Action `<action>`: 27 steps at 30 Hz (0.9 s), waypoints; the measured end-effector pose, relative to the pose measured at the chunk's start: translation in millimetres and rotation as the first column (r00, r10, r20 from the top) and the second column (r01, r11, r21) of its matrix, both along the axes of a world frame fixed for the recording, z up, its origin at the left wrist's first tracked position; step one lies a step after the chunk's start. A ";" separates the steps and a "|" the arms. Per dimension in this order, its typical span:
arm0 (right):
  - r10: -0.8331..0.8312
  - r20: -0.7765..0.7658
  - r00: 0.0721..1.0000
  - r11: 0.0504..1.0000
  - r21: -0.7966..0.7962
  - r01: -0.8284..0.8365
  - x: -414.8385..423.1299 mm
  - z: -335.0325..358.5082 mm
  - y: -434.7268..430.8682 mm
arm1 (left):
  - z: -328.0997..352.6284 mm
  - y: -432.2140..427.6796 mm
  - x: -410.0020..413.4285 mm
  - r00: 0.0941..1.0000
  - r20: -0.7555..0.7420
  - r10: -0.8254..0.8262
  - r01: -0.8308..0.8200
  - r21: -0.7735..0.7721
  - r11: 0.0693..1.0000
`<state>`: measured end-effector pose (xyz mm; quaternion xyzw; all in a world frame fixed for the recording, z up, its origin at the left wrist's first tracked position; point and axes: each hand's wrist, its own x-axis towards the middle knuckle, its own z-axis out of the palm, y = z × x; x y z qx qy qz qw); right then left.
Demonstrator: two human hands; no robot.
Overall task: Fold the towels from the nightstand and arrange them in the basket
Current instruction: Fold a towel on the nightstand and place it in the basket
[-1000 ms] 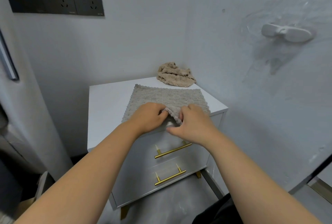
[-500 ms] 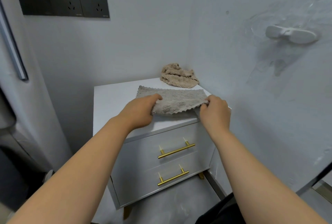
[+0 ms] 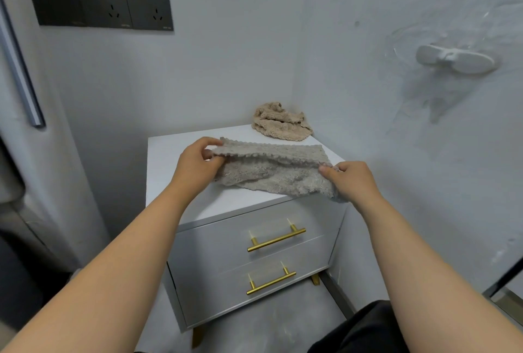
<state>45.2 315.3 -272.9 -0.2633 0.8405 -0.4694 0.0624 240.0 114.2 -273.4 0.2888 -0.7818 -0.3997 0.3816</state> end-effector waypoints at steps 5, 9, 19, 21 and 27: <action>0.154 0.230 0.961 0.986 0.032 -0.165 -13.2 0.7 11.0 | -7.4 -15.7 8.9 0.993 -0.031 -0.111 0.115 0.325 0.939; 0.200 0.244 0.949 0.969 0.097 -0.229 -22.9 -3.8 17.9 | -9.3 -21.4 18.4 0.969 -0.102 -0.225 0.244 0.553 0.796; 0.303 0.439 0.846 0.952 -0.166 -0.256 -20.9 3.0 12.9 | -5.8 -32.4 26.2 0.947 -0.057 -0.315 0.270 0.670 0.691; 0.232 0.359 0.904 0.971 -0.136 -0.195 -23.2 5.6 0.3 | -6.3 -39.3 19.3 0.973 -0.062 -0.223 0.212 0.624 0.752; 0.059 0.108 0.992 0.994 -0.097 -0.049 -38.7 12.0 -44.6 | -10.0 -62.2 -12.9 0.999 0.002 0.051 -0.048 0.372 0.927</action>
